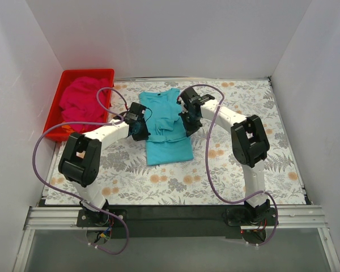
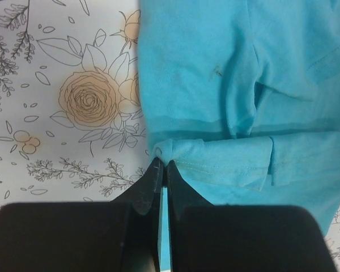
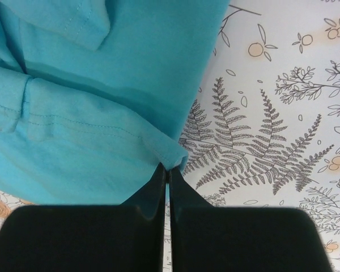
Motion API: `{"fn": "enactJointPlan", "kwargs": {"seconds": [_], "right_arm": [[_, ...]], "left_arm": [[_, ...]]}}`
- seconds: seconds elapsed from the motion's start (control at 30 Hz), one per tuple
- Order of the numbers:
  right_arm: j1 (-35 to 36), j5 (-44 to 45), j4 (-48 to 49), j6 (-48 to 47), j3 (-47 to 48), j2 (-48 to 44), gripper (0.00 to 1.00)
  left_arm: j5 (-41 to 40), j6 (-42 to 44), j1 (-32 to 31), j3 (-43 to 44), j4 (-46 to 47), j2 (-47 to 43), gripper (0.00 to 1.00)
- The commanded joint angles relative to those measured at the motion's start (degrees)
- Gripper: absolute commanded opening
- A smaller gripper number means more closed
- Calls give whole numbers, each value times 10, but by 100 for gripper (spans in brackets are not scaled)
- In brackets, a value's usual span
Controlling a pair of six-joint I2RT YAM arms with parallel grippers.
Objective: Fold and stack the t-shirts
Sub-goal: Fold the tshirt
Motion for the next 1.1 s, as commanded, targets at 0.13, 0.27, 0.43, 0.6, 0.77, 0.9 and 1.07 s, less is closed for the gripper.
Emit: {"fn": "enactJointPlan", "kwargs": {"seconds": [0.13,0.27,0.43,0.6,0.77,0.9,1.07], "right_arm": [[-9,10,37,-5,16,10,1],[-10,7,49,-6,8,13,1],[-10,5,57,-7,5,16,2],[-10,2,65,-7,2,21,2],[-10,11,72,-11,-1,19,23],[-10,12,81,-5,-9,-11,35],[0,5,125,27,-60,-93,46]], "left_arm": [[-22,8,6,-1,38,2,0],[-24,6,6,-12,44,2,0],[-31,1,6,-23,49,-7,0],[-31,-2,7,-26,51,-3,0],[-30,-10,7,-26,50,-2,14],[-31,-18,7,-25,45,-33,39],[4,-49,4,-40,33,-109,68]]}}
